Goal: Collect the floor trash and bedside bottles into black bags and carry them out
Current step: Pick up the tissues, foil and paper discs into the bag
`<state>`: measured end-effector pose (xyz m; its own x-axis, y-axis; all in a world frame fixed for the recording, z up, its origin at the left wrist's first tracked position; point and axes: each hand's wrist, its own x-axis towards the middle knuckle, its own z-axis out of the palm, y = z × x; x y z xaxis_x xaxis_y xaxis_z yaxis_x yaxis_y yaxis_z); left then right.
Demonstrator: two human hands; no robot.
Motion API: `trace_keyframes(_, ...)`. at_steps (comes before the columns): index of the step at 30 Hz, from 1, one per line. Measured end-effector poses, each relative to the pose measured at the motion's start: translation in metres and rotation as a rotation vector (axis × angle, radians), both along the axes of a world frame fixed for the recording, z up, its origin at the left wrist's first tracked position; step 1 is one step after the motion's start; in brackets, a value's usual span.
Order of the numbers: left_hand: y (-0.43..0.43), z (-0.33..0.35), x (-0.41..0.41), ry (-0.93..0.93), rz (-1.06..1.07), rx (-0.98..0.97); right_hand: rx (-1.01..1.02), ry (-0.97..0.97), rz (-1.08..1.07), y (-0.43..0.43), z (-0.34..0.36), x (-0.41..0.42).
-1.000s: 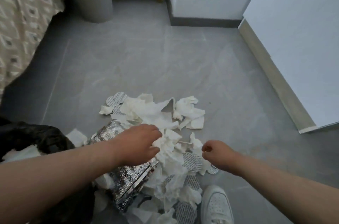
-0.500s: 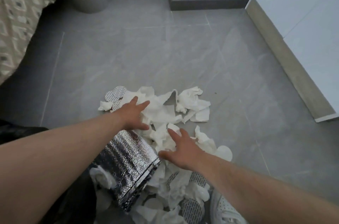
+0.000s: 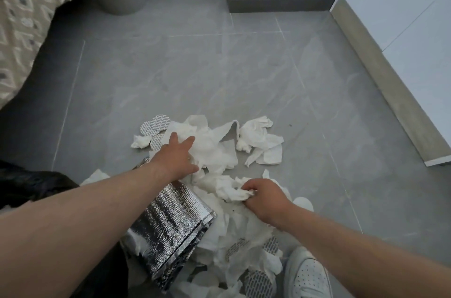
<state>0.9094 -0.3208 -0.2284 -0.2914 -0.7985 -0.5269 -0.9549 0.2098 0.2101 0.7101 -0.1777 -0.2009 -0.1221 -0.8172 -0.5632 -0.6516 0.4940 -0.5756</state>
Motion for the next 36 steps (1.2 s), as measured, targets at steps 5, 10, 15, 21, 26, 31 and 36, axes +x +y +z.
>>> trace_keyframes(5,-0.003,-0.012,-0.002,0.044,-0.023,0.022,-0.019,-0.013,-0.047,-0.005,0.016,-0.029)
trace_keyframes(10,-0.005,-0.002,-0.004,0.093,-0.017,-0.047,0.015,-0.03,-0.083,0.001,0.018,-0.041)
trace_keyframes(15,-0.017,0.035,-0.009,0.219,0.06,-0.168,-0.01,-0.014,-0.069,-0.005,0.034,-0.045)
trace_keyframes(21,-0.011,0.121,0.006,0.356,0.155,-0.208,-0.118,0.073,0.085,-0.017,0.09,-0.04)
trace_keyframes(26,0.016,0.188,0.048,0.526,0.326,-0.176,-0.228,0.061,0.16,-0.022,0.152,-0.015)
trace_keyframes(31,0.059,0.241,0.117,0.725,0.535,-0.226,-0.316,0.017,0.093,-0.02,0.207,0.017)
trace_keyframes(36,0.12,0.259,0.198,0.672,0.704,-0.326,-0.349,-0.125,-0.015,-0.015,0.238,0.048)
